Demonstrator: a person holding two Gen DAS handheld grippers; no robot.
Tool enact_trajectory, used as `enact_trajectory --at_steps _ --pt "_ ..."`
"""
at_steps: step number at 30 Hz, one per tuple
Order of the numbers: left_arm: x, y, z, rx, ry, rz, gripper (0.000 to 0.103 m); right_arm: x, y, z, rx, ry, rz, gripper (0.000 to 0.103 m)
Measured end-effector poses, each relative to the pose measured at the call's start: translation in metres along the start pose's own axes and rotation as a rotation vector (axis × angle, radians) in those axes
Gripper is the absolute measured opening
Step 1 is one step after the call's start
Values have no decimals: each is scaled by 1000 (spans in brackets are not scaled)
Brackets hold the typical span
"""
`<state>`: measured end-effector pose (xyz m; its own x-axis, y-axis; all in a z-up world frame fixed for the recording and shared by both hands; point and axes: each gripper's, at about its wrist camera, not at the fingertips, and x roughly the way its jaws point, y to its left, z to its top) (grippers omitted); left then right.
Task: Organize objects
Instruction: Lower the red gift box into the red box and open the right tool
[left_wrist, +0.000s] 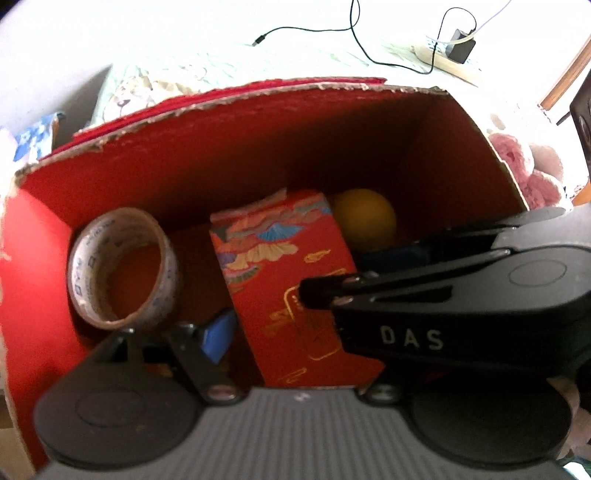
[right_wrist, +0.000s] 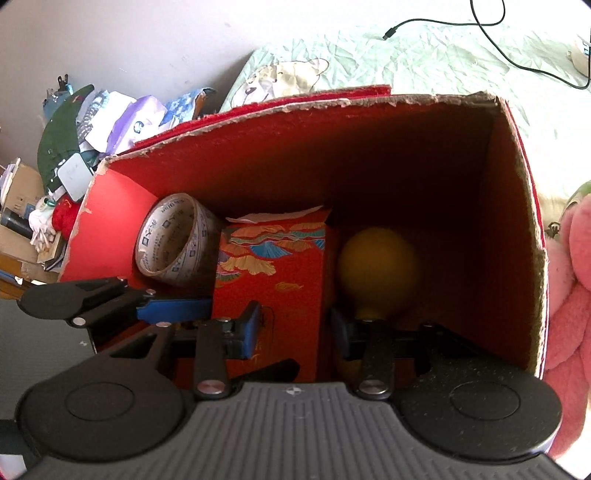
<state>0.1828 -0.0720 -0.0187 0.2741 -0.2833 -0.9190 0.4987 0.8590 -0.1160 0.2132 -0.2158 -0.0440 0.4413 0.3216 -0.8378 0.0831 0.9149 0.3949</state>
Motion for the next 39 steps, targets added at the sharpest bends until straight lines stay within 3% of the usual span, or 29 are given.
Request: enact_trajectory --at_steps 9,14,17,39 --pt "1 8 -1 0 -10 65 75 0 -3 0 -3 -2 11 40" --pt "3 14 -3 -15 -10 88 75 2 -4 2 -7 18 28 32" --pt "3 16 -4 -20 -13 91 75 4 -7 2 3 34 63 22" --pt "6 1 -6 20 -66 172 84 2 -10 -1 15 15 104 23"
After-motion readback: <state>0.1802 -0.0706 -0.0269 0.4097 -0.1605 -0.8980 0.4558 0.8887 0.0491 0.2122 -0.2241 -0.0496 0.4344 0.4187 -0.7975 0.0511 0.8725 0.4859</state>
